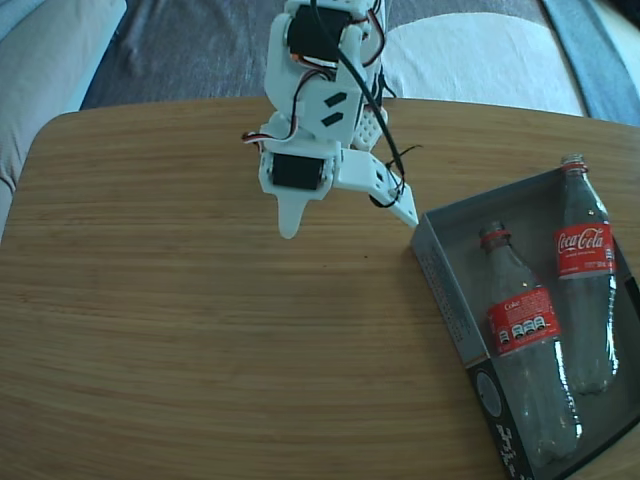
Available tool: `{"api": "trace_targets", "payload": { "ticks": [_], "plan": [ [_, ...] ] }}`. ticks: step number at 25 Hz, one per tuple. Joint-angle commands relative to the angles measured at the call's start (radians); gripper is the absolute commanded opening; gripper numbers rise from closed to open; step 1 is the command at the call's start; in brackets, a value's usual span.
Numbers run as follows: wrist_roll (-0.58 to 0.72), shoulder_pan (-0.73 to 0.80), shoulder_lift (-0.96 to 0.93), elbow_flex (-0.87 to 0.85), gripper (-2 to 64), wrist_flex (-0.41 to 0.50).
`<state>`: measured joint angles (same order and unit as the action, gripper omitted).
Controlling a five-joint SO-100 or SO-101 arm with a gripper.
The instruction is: Grasp the bottles and put them in the box.
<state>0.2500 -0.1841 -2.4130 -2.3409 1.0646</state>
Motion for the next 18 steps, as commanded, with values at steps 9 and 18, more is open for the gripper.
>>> {"api": "trace_targets", "payload": {
  "ticks": [9,18],
  "plan": [
    [0.008,0.005,-0.247,-0.181,-0.3,-0.028],
    [0.006,0.003,-0.499,-0.347,-0.3,-0.014]
  ]
}}
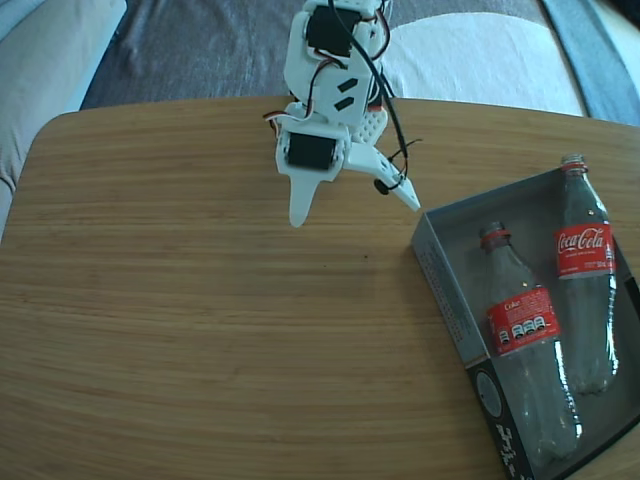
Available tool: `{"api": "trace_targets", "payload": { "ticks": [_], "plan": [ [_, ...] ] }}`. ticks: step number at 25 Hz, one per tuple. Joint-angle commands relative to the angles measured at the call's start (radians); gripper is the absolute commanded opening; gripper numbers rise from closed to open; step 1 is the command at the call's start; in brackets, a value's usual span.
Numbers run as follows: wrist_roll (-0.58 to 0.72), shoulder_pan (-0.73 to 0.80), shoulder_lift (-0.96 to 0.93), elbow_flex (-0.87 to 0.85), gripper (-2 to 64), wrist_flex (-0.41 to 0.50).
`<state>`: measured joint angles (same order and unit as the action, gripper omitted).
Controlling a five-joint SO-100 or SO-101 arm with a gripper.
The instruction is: Grasp the bottles and put them in the box.
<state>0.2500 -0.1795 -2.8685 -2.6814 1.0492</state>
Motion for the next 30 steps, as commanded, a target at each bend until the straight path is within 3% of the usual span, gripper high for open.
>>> {"api": "trace_targets", "payload": {
  "ticks": [1,30],
  "plan": [
    [0.006,-0.002,-0.063,-0.021,-0.3,0.002],
    [-0.002,-0.002,-0.376,-0.169,-0.3,0.000]
  ]
}}
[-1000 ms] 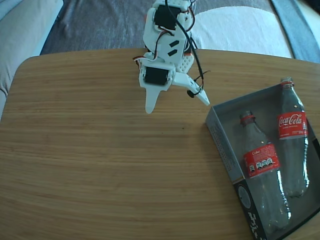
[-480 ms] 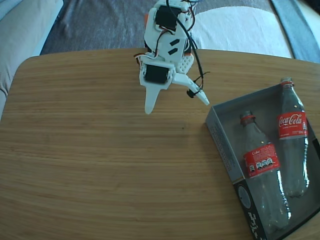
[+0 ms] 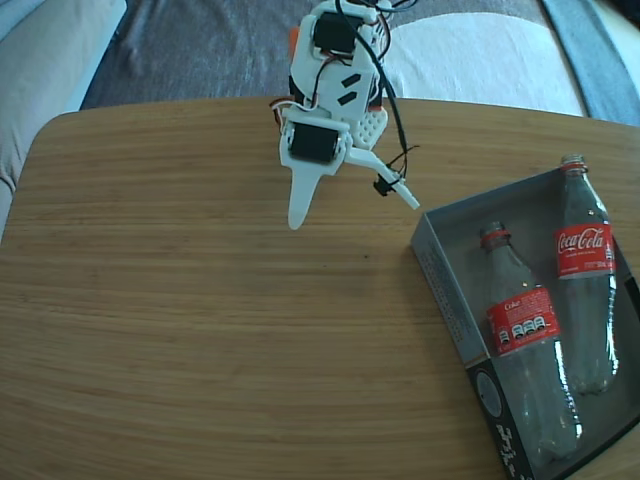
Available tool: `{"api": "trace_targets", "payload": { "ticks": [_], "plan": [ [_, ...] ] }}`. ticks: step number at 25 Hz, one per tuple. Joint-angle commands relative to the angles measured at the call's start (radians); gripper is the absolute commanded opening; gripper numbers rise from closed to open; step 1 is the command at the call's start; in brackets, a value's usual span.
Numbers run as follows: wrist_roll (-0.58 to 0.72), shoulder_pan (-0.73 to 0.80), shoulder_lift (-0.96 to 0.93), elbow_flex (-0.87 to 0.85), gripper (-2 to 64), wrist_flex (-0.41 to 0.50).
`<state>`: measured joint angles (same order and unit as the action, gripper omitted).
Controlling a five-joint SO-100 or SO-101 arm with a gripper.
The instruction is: Grasp the bottles and put them in the box.
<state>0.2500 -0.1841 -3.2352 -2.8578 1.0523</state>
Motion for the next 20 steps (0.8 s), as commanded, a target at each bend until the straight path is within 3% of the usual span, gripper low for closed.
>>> {"api": "trace_targets", "payload": {
  "ticks": [1,6,12,20],
  "plan": [
    [-0.003,0.005,-0.009,0.008,-0.3,-0.005],
    [-0.014,0.029,-0.009,0.006,-0.3,-0.012],
    [-0.239,0.078,-0.009,0.015,-0.3,-0.014],
    [-0.308,0.201,-0.009,0.011,-0.3,-0.015]
  ]
}}
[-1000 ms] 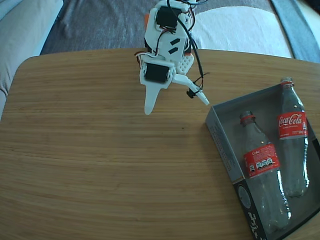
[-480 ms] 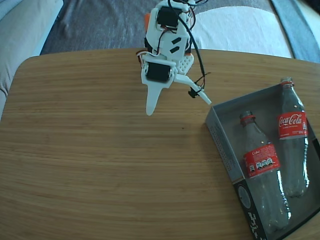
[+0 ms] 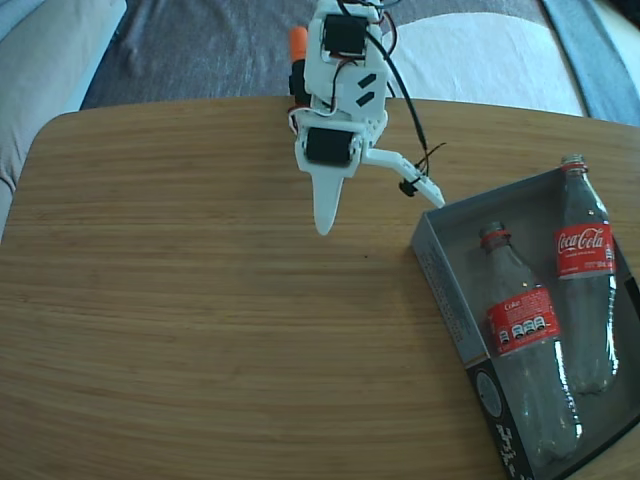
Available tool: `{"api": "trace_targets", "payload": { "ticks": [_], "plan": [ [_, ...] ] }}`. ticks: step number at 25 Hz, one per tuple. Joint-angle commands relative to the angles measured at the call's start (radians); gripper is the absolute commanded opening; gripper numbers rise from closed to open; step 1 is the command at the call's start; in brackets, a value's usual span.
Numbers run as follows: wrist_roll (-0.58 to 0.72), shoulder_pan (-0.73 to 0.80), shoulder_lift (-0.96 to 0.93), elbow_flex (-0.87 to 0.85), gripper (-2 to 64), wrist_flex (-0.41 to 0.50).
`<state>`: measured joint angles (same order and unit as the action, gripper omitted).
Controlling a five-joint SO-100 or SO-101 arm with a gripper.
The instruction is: Grasp the bottles and put them in the box.
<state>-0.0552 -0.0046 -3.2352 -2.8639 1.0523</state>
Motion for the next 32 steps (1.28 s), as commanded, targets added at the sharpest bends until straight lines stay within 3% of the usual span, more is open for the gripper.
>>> {"api": "trace_targets", "payload": {
  "ticks": [1,32],
  "plan": [
    [-0.003,0.031,-0.009,0.017,-0.3,-0.015],
    [-0.012,0.054,-0.009,0.015,-0.2,-0.015]
  ]
}}
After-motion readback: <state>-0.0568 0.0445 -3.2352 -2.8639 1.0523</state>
